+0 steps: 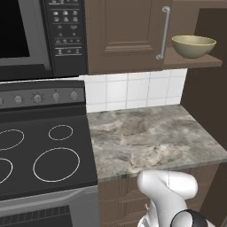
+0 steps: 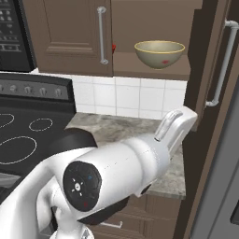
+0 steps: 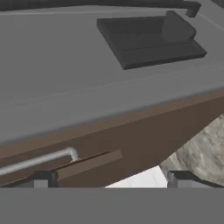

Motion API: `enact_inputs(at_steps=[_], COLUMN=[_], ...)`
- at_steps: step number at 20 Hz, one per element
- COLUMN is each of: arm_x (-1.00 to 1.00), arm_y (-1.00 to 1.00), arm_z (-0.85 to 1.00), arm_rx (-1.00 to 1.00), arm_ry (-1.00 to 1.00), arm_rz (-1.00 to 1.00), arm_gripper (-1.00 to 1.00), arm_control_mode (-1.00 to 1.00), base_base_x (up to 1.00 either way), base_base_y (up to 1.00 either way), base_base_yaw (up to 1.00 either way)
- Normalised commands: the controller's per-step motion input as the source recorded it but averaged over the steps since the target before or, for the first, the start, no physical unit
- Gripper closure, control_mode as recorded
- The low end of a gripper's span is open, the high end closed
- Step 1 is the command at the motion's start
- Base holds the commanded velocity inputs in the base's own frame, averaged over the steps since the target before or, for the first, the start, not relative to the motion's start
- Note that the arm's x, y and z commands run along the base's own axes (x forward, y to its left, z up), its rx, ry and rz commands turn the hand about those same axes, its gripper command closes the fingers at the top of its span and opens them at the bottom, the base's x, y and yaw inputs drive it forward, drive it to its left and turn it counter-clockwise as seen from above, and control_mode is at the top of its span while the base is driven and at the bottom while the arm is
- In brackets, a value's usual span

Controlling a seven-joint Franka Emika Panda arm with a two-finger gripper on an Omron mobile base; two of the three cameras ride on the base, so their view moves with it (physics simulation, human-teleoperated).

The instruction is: Open the cabinet. Pick the bowls from the counter and place them in the cabinet. Then close the cabinet.

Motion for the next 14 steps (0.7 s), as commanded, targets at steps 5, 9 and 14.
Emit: enact_inputs(at_steps=[5, 9, 14], arm_x=[0.0, 0.0, 0.14], arm_y=[-0.34, -0.16, -0.04], arm_z=[0.07, 0.1, 0.05], arm_rx=[0.0, -0.02, -0.07], arm_ry=[-0.02, -0.02, -0.08], arm_rz=[-0.07, -0.1, -0.09], arm_gripper=[-1.0, -1.0, -1.0], arm_control_mode=[-1.0, -1.0, -1.0], base_base_x=[0.0, 0.0, 0.0], base_base_y=[0.0, 0.0, 0.0], base_base_yaw=[0.0, 0.0, 0.0])
